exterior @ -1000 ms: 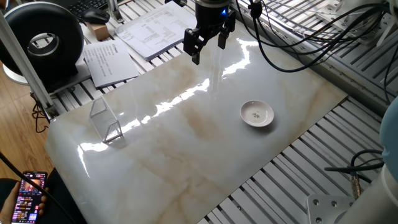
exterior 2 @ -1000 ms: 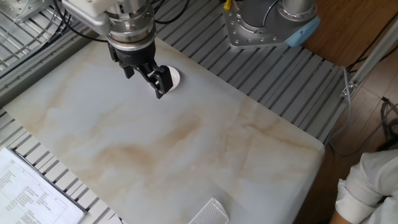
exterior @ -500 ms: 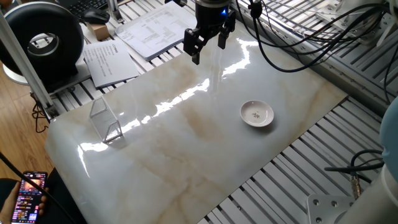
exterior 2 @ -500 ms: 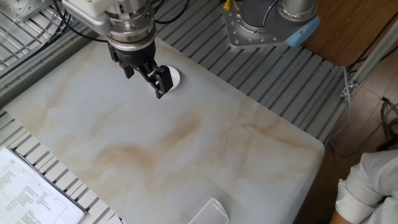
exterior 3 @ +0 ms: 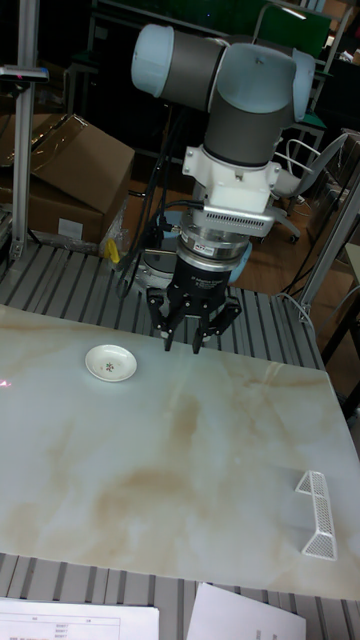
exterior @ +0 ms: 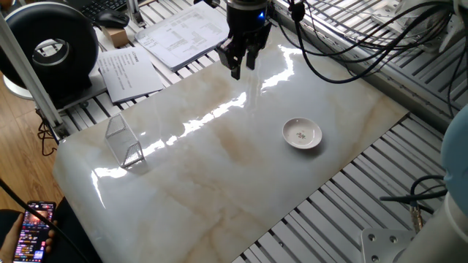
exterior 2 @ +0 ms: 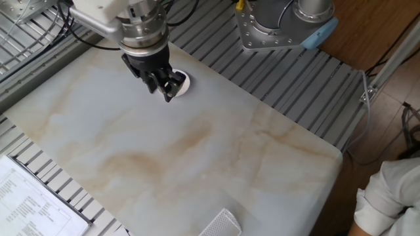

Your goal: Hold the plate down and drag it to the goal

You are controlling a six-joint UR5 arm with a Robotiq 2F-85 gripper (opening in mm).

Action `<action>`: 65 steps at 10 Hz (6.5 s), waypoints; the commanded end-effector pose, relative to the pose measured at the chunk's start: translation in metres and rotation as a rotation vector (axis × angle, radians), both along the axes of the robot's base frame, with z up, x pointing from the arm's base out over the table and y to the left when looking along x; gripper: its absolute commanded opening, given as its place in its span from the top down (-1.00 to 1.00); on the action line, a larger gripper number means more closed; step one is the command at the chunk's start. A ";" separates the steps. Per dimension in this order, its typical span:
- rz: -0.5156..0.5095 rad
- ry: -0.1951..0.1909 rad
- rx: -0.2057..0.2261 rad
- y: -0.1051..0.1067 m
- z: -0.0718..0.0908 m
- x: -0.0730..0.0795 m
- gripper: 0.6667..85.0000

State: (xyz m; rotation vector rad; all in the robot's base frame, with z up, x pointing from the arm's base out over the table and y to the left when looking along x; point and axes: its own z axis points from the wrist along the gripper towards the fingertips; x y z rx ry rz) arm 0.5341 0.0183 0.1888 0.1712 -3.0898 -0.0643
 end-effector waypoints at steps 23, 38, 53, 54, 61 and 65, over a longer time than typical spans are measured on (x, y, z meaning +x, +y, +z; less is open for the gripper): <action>-0.020 0.006 0.021 -0.139 -0.072 -0.086 0.21; -0.058 -0.031 0.084 -0.151 -0.144 -0.093 -0.30; -0.085 -0.033 0.124 -0.138 -0.165 -0.109 0.98; -0.089 -0.027 0.111 -0.136 -0.161 -0.107 0.98; -0.012 -0.060 0.077 -0.122 -0.144 -0.076 0.98; 0.029 -0.053 0.121 -0.143 -0.140 -0.072 0.98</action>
